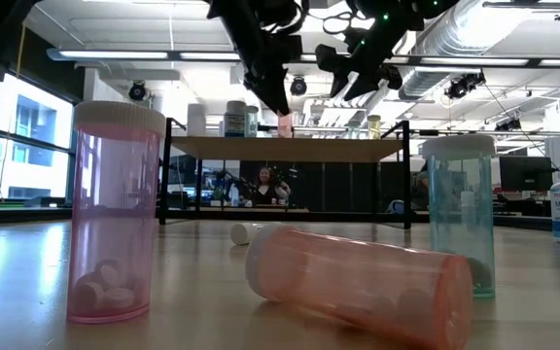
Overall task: Pick and place medicine bottles onto shelf by color
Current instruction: Put the left orange pill bottle on the shelf, then put the large white pill bottle on the shelf
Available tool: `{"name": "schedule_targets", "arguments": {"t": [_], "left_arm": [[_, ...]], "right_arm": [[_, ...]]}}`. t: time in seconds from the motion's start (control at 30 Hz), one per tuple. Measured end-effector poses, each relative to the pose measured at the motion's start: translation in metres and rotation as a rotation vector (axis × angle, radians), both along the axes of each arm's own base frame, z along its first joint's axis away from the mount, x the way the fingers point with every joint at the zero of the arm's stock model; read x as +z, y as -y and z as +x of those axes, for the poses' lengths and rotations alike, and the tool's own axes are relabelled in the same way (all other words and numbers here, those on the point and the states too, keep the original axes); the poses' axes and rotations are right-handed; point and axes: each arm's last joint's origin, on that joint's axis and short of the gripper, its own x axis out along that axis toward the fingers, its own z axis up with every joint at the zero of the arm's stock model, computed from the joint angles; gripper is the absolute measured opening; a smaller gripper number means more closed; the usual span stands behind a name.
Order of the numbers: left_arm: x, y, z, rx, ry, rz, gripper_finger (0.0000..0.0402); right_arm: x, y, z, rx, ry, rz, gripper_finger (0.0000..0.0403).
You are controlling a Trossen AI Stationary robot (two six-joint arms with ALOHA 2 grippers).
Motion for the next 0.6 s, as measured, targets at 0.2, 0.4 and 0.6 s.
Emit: {"name": "schedule_targets", "arguments": {"t": [0.2, 0.4, 0.6], "left_arm": [[0.0034, 0.0022, -0.0007, -0.019, 0.002, 0.012, 0.0180], [0.0034, 0.0028, -0.0004, -0.023, 0.004, 0.007, 0.0180], [0.0038, 0.0029, -0.0007, -0.023, 0.004, 0.006, 0.0180]], "right_arm": [[0.0000, 0.0002, -0.0001, -0.001, -0.001, 0.000, 0.0147], [-0.0001, 0.0002, -0.0002, -0.001, -0.001, 0.000, 0.0147], [-0.0001, 0.0002, -0.0002, -0.001, -0.001, 0.001, 0.0147]]}}
